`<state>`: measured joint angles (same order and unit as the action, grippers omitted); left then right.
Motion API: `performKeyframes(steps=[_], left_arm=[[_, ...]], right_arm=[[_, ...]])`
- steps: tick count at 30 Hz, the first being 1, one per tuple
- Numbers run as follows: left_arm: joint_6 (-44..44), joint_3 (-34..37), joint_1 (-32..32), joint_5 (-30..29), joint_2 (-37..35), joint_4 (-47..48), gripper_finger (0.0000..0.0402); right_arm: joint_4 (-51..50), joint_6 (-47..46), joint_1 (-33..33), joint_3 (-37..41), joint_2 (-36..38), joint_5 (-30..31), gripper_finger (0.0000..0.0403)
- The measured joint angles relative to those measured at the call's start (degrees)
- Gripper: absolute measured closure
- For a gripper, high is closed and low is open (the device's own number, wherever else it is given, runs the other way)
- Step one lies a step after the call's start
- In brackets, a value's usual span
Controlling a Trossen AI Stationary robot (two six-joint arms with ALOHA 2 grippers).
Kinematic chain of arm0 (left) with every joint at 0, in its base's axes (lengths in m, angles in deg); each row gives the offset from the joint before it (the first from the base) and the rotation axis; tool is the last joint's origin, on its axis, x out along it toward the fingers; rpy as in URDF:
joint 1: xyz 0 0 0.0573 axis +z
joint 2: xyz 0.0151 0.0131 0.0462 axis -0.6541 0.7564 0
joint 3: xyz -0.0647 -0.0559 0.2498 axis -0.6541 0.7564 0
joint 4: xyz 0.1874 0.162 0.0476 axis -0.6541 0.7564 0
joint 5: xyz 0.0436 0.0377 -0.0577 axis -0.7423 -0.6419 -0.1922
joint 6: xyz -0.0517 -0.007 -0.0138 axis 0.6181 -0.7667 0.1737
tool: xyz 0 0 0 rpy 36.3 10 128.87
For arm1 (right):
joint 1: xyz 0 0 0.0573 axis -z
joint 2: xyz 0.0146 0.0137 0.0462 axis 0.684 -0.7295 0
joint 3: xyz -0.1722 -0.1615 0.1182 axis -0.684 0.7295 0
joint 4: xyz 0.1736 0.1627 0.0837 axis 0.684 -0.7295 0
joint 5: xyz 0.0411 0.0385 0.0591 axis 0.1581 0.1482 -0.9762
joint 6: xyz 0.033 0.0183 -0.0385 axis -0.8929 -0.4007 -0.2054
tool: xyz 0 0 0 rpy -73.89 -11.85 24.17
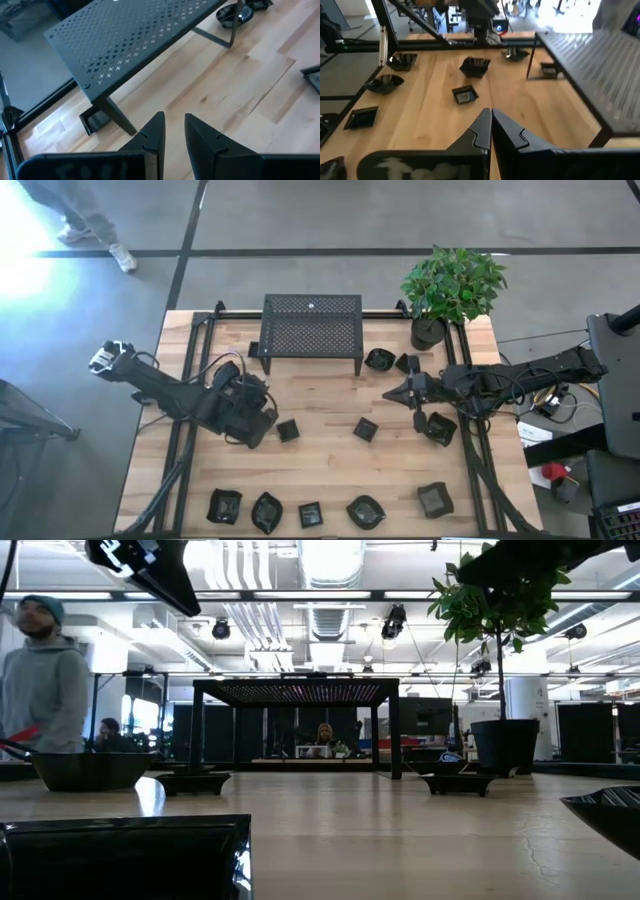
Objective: Pick & Place Mini shaped plates
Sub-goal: Stack the black distorted square plate on top of the other black distorted square plate
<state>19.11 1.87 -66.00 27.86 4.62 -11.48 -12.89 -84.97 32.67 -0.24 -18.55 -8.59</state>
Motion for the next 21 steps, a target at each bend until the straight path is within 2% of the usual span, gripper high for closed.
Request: performKeyframes(steps=[10,21], left_arm=[[1.0,0.0,-3.2,-4.1,0.0,0.0,0.0335],[1.0,0.1,-4.7,-7.6,0.0,0.0,0.0335]], right_arm=[[-9.5,-7.0,-6.1,-5.5,-3.2,0.0,0.0394],[-26.6,-17.5,-16.1,-17.6,-16.9,-0.2,0.0394]])
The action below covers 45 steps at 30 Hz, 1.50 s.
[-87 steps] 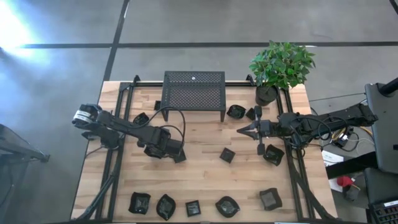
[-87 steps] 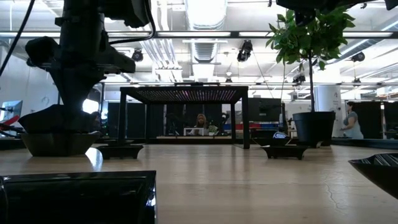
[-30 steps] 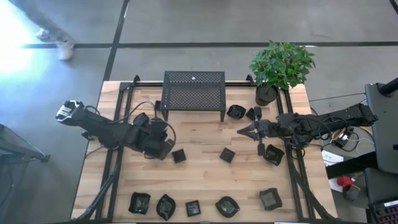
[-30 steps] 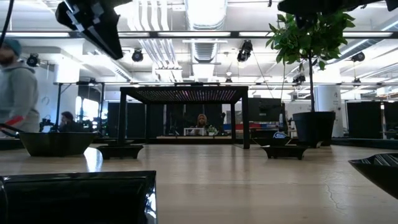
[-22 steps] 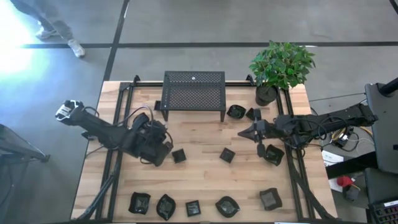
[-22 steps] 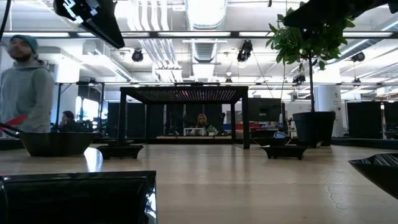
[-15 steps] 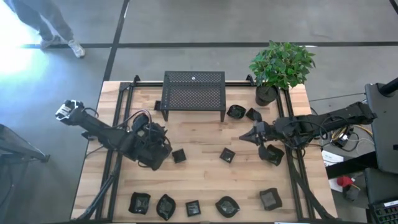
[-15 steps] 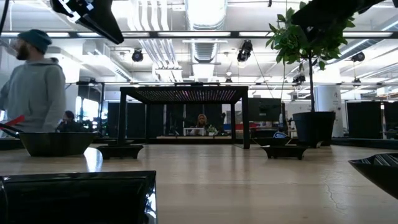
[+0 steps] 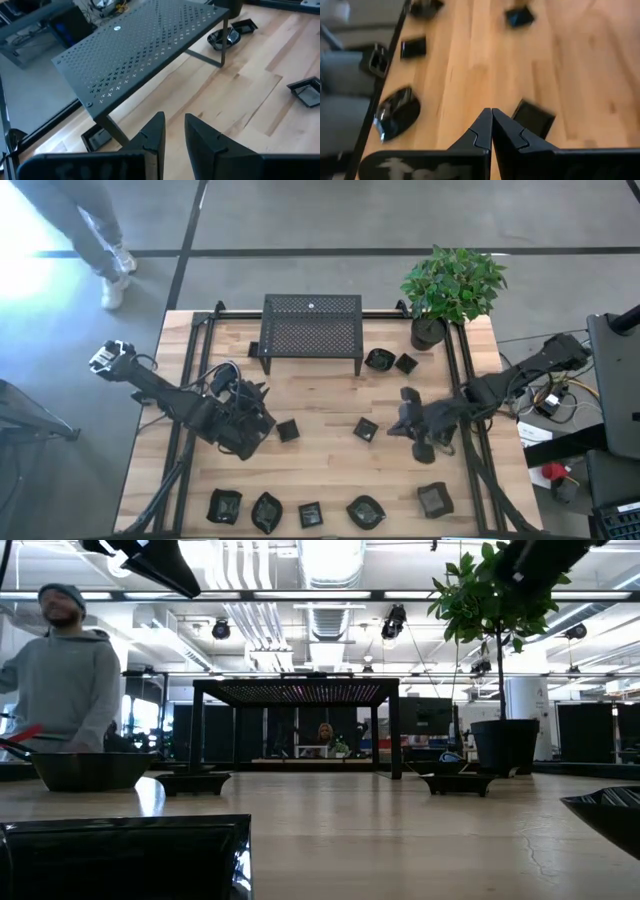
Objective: Pick & Place Mini shaped plates
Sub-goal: Stack the black distorted square plate on top of the other black distorted square plate
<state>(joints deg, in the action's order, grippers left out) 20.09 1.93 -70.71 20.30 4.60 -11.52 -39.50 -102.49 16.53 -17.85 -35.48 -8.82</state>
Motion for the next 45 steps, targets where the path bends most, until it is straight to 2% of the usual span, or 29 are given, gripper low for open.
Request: performKeyframes(steps=[5,9,14,17,26,37,41,45], left_arm=[[0.0,0.0,-0.6,-1.1,0.0,0.0,0.0335],[-0.5,0.0,-1.0,-1.2,0.0,0.0,0.0335],[-1.9,0.0,-1.1,-2.1,0.0,0.0,0.0335],[-2.8,0.0,-1.2,-2.6,0.0,0.0,0.0335],[-3.0,0.0,-1.2,-3.0,0.0,0.0,0.0335],[-3.0,0.0,-1.2,-3.0,0.0,0.0,0.0335],[-3.0,0.0,-1.1,-3.0,0.0,0.0,0.0335],[-2.8,0.0,-1.1,-3.0,0.0,0.0,0.0335]], right_arm=[[-9.4,-5.5,-3.4,-6.5,-6.1,-0.8,0.0394],[-20.8,-13.1,-4.2,-10.9,-9.9,-0.8,0.0394],[-33.7,-23.6,-4.1,-13.4,-13.3,-0.9,0.0394],[-38.5,-29.1,-4.1,-13.6,-14.5,-3.6,0.0394],[-39.5,-38.8,-4.1,-10.1,-14.2,-6.7,0.0387],[-39.2,-49.5,-4.1,-3.0,-12.8,-8.7,0.0308],[-38.6,-50.6,-4.1,-0.1,-13.2,-11.4,0.0292],[-35.6,-50.5,-4.1,2.7,-12.8,-11.8,0.0285]])
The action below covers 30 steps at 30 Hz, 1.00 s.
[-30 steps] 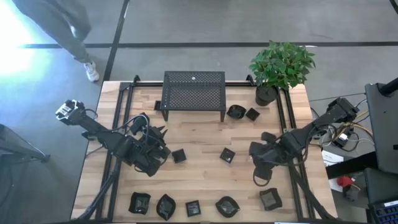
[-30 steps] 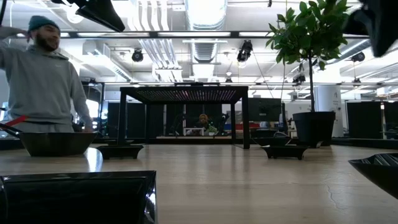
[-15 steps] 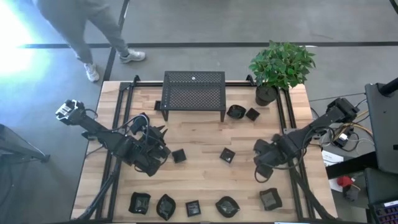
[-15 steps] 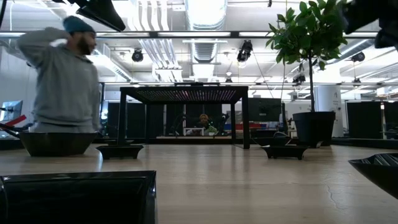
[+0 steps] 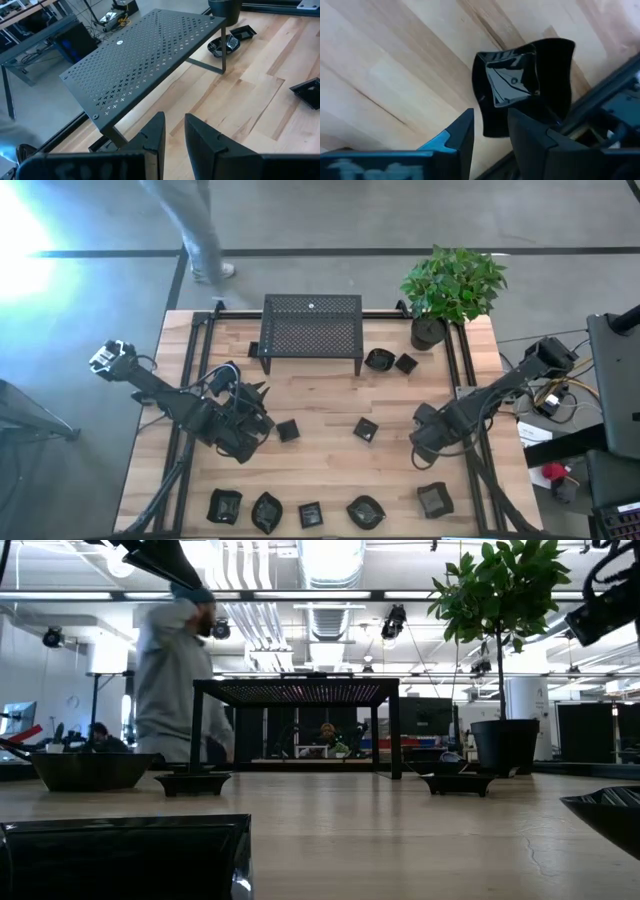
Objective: Pick & Place Mini shaped plates
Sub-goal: Stack the black distorted square plate on top of the other black distorted square plate
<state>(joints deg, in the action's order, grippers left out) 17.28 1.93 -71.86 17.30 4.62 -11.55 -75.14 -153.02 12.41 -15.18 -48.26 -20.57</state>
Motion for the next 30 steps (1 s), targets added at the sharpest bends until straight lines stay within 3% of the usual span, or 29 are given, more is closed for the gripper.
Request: performKeyframes(steps=[21,30], left_arm=[[0.3,0.0,0.0,0.0,0.0,-0.2,0.0335],[0.3,0.0,0.0,0.1,0.0,-0.4,0.0335]], right_arm=[[11.8,0.1,0.0,9.3,-0.1,-1.7,0.0290],[14.4,1.6,0.0,12.6,-1.9,-1.5,0.0312]])
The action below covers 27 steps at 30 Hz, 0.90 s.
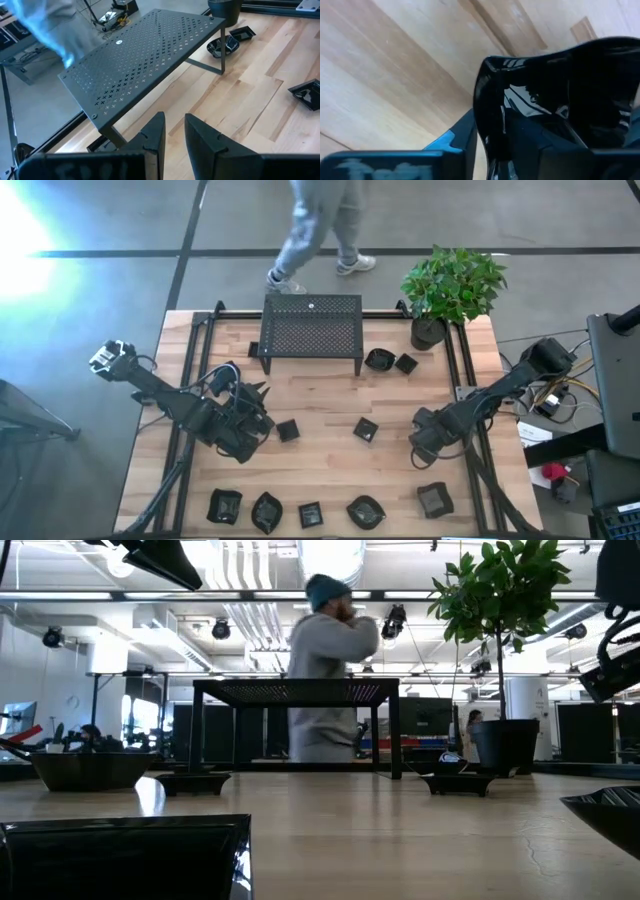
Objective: Pick & Place Mini shaped plates
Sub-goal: Stack the black distorted square plate on top of the other black distorted square plate
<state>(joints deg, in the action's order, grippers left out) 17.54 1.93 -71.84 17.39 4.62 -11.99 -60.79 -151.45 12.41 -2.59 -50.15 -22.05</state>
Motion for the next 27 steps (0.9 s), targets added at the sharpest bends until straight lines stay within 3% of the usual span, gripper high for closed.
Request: performKeyframes(steps=[6,12,27], left_arm=[[0.0,0.0,0.0,0.2,0.0,-0.1,0.0335],[0.0,0.0,0.0,1.4,0.0,-0.2,0.0335],[-3.8,0.0,0.0,1.5,0.0,-0.6,0.0335]], right_arm=[[0.2,3.4,0.0,-0.9,-0.4,0.4,0.0386],[-1.0,6.4,0.0,-4.9,-0.4,3.1,0.0394],[-6.5,13.7,1.1,-18.9,-1.1,18.1,0.0395]])
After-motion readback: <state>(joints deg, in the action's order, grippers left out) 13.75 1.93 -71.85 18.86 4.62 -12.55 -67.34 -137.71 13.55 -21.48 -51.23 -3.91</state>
